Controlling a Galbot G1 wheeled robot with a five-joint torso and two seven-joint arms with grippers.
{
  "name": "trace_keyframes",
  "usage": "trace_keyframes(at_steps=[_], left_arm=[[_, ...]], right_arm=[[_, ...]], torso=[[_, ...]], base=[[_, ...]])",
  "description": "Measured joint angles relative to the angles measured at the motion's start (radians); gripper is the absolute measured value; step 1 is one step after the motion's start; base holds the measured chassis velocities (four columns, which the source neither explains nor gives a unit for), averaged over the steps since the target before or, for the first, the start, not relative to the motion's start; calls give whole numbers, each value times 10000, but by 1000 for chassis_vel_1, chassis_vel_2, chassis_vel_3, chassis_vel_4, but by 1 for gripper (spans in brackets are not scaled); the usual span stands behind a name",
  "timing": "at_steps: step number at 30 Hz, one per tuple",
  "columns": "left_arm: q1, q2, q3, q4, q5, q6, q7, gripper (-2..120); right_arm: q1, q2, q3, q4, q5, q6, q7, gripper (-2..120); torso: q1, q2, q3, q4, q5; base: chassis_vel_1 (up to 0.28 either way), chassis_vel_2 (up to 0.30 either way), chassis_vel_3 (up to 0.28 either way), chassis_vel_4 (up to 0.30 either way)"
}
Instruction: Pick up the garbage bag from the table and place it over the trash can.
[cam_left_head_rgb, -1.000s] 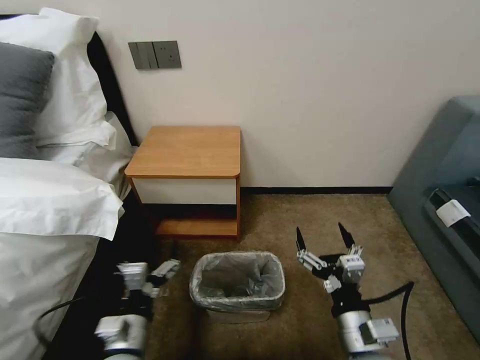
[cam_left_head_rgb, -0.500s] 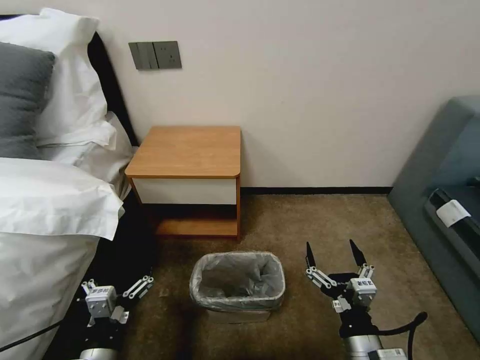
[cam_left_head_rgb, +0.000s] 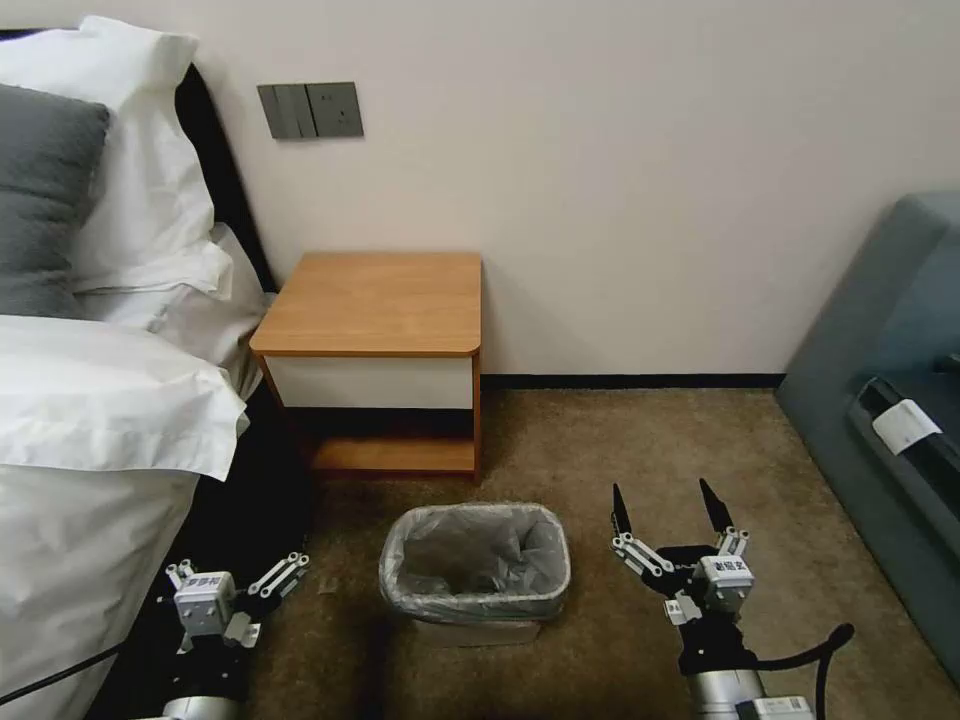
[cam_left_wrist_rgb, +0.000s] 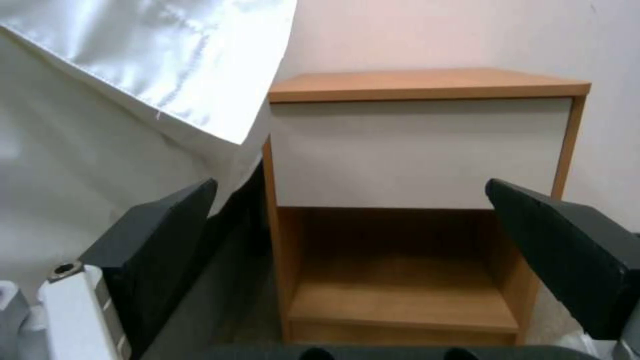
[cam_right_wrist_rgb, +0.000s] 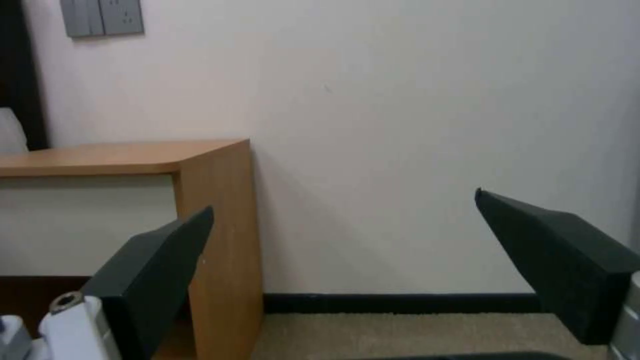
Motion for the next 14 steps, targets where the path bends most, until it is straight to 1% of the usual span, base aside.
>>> trace_keyframes(at_steps=[14], left_arm=[[-8, 1, 10, 8, -2, 15, -8, 100]], right_arm=[[6, -2, -1, 4, -1, -18, 0, 100]], torso=[[0, 0, 0, 0, 0]], base=[[0, 0, 0, 0]])
